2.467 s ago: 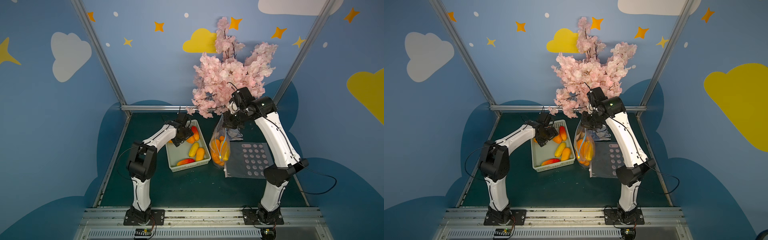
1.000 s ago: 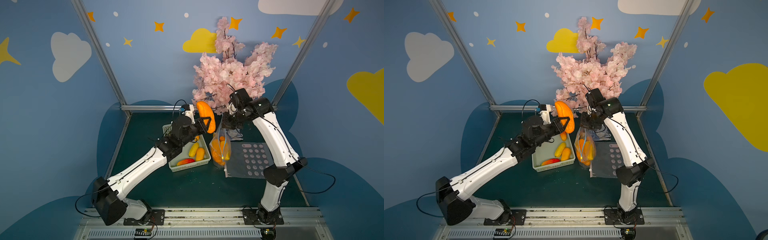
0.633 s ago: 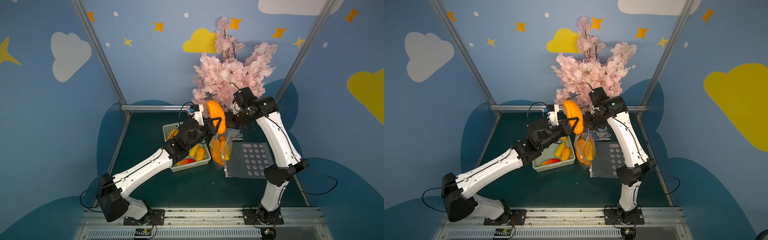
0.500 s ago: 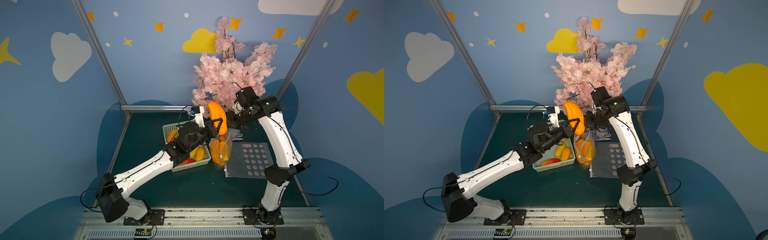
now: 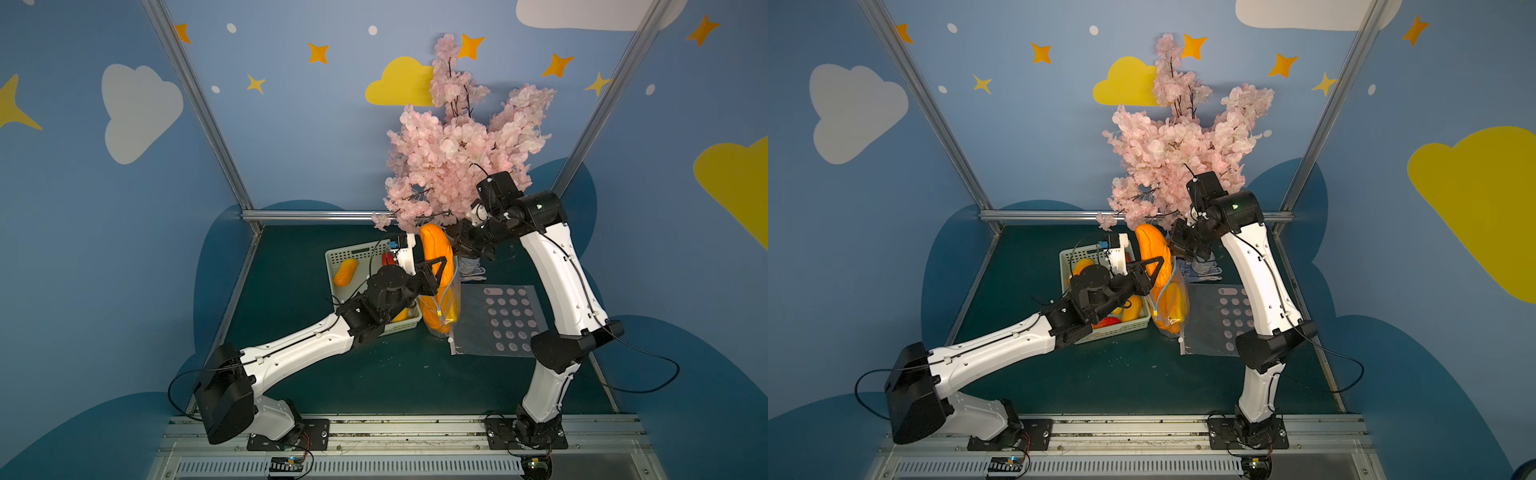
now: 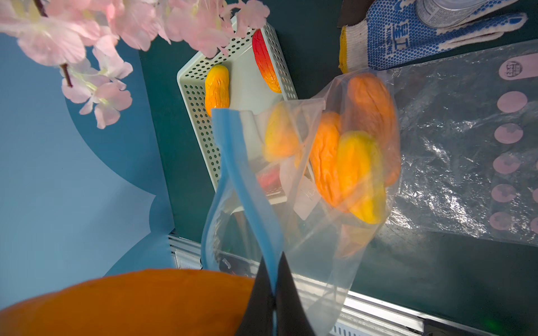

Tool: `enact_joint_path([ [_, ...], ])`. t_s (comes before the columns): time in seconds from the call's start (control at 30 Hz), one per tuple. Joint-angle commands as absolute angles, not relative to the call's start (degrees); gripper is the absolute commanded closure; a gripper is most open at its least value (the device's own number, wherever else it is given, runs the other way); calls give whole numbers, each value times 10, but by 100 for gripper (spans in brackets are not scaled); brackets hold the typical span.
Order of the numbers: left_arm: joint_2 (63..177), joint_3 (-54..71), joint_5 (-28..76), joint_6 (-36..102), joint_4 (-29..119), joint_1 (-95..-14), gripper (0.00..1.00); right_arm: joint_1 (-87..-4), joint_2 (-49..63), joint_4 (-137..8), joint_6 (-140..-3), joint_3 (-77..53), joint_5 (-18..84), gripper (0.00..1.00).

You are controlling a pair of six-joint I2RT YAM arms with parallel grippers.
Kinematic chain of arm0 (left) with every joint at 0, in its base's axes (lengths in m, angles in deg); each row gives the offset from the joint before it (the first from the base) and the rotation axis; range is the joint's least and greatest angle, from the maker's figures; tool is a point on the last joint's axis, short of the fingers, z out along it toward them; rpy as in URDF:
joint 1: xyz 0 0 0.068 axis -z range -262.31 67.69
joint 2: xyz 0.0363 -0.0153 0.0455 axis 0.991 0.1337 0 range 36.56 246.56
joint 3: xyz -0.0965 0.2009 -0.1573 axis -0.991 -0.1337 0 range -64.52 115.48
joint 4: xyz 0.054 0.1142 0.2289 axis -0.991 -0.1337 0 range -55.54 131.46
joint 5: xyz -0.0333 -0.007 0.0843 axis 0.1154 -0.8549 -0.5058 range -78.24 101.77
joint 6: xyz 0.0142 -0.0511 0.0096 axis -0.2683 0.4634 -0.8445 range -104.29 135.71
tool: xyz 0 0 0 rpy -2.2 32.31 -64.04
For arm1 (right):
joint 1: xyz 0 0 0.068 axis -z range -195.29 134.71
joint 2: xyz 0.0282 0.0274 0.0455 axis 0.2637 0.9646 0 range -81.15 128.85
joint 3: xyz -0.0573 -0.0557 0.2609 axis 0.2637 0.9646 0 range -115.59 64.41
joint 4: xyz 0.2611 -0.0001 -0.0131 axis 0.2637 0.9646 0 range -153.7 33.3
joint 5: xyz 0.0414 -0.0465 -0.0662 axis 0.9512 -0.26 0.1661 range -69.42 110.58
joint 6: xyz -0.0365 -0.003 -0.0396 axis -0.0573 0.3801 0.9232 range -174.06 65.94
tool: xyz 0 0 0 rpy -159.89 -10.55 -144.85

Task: Place the mango in a zip-top bag and seal the zipper
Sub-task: Place the mango in the zipper food storage bag.

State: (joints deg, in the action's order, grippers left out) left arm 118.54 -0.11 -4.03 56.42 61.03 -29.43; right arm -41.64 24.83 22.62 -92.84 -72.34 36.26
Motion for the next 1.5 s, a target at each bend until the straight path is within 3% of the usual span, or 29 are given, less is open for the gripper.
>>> enact_joint_path([
  [0.0,1176,32,-74,521,567,-293,87,-418,211,213,-930,-707,367,100],
  [0.3,1201,48,-81,465,474,-262,85,-418,205,202,-939,-699,361,100],
  [0.33,1204,55,-83,461,454,-259,81,-418,202,198,-942,-693,357,100],
  [0.5,1216,117,-80,458,312,-253,41,-418,184,176,-955,-667,340,100],
  [0.7,1190,144,-70,456,238,-244,16,-418,178,161,-965,-657,327,100],
  [0.97,1147,178,-52,460,147,-222,16,-417,171,139,-1004,-651,299,100],
  [1.1,1102,134,-29,471,128,-215,23,-415,160,120,-1031,-638,287,100],
  [1.2,1070,91,-45,479,116,-214,23,-415,158,121,-1042,-636,280,100],
  [1.3,1047,54,-55,468,146,-214,23,-413,145,121,-1062,-620,268,100],
  [1.47,1061,22,-69,431,216,-215,33,-408,122,110,-1092,-584,264,100],
])
